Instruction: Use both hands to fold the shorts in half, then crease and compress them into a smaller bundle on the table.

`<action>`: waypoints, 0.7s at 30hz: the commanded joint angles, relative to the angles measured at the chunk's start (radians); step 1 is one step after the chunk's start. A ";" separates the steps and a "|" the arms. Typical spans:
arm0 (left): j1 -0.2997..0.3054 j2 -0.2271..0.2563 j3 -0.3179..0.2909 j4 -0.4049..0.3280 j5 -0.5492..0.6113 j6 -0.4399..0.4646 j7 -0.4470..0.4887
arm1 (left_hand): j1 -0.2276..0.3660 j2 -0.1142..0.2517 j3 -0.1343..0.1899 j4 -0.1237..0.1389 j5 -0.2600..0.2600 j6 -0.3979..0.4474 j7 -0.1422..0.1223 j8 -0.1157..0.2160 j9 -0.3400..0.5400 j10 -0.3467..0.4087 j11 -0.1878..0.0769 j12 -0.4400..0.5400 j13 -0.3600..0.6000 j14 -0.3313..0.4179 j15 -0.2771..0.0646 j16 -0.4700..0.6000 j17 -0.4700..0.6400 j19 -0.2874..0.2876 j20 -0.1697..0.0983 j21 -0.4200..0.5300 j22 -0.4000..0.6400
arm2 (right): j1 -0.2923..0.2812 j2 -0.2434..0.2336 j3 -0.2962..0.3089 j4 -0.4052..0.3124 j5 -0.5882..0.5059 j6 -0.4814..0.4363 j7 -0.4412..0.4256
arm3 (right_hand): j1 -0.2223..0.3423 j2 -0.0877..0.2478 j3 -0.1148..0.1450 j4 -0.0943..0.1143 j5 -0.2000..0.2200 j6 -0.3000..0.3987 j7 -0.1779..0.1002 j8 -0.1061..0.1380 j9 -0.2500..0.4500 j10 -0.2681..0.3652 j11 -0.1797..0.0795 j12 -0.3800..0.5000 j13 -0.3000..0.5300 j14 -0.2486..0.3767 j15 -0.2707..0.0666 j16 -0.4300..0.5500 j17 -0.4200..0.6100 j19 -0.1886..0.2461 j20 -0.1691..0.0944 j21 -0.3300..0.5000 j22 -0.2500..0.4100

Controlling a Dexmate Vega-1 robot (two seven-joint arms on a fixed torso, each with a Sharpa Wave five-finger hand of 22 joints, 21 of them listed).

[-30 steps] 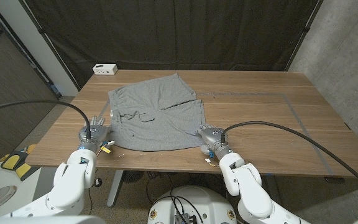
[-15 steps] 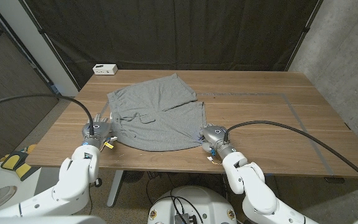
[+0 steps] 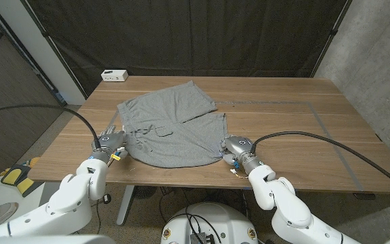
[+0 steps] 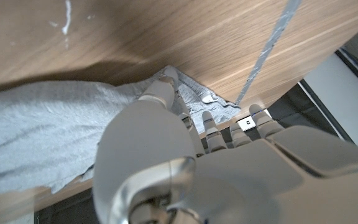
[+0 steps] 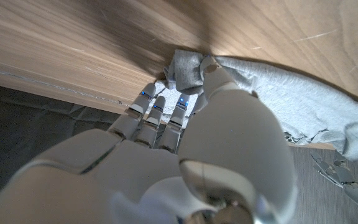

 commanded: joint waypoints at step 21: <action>0.291 -0.081 -0.413 -0.108 -0.190 -0.260 0.073 | 0.039 -0.059 0.054 -0.015 0.069 0.277 0.218 0.059 0.036 0.099 -0.014 0.007 0.003 0.043 -0.015 0.003 0.002 0.023 -0.006 -0.003 -0.005 | -0.044 -0.193 0.106 -0.344 0.294 -0.253 0.092 | 0.038 0.007 0.034 -0.002 -0.006 0.003 0.057 -0.007 0.006 -0.010 0.022 -0.016 0.003 -0.024 -0.115 -0.025 -0.001 -0.009 0.011 -0.004 0.002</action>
